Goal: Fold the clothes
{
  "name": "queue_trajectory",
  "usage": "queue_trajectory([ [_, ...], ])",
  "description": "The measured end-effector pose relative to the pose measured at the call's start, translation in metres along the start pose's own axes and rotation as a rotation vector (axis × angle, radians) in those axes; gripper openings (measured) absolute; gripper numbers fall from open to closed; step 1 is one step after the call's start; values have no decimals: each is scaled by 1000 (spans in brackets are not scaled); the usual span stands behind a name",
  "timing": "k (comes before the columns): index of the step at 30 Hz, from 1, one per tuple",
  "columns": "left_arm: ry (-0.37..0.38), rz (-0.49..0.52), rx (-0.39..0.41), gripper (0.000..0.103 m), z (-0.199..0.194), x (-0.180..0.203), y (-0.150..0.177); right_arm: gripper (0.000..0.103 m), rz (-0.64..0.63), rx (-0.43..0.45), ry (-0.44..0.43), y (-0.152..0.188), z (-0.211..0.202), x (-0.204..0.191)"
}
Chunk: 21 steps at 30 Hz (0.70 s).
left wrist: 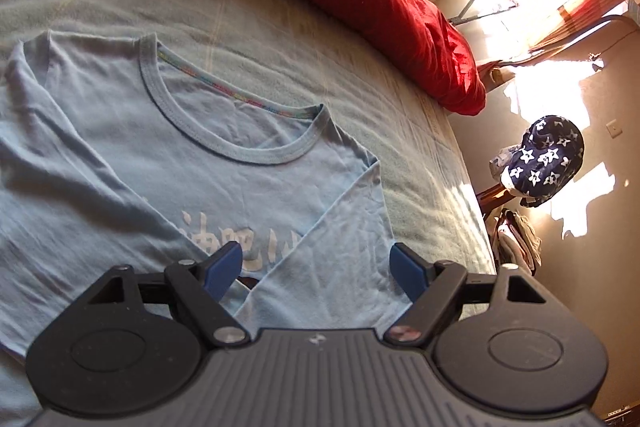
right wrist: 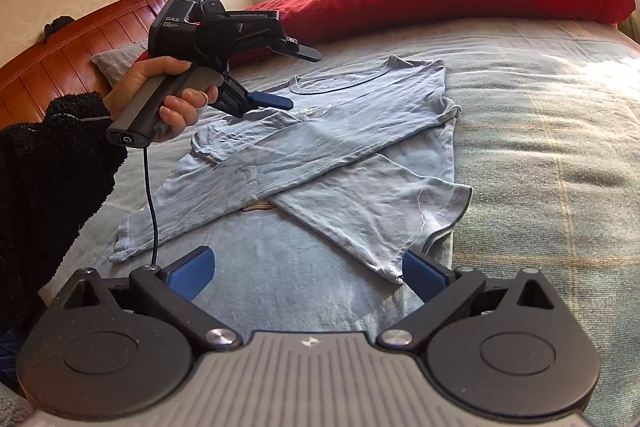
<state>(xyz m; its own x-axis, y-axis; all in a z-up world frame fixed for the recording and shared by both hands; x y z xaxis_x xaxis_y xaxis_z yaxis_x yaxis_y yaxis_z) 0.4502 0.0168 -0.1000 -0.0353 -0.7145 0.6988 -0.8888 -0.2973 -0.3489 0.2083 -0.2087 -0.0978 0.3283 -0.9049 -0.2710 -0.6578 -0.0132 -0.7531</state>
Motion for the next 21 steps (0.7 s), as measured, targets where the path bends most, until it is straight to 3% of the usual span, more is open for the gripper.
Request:
queue_trajectory([
  [7, -122, -114, 33, 82, -21, -70, -7, 102, -1, -19, -21, 3, 9, -6],
  [11, -77, -201, 67, 81, -46, -92, -9, 102, -1, -16, -8, 2, 8, -5],
  [13, -65, -168, 113, 81, -61, -91, -14, 102, 7, -16, -7, 1, 10, -4],
  [21, -130, -214, 117, 82, -68, -119, -14, 102, -18, -23, -14, -1, 15, -12],
])
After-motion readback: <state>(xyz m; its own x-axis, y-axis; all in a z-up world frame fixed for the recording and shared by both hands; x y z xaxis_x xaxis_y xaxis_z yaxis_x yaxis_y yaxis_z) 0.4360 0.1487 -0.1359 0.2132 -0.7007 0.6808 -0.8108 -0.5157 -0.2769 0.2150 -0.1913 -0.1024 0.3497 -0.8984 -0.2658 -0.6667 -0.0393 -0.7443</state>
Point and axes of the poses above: each gripper's, at about its wrist camera, not at the fingertips, and z roughly the way its jaws point, x to its right, y to its underside, the point moved 5 cm from there along z, roughly the way its jaws point, and after that the axes turned 5 degrees about -z, right-handed, at the moved point
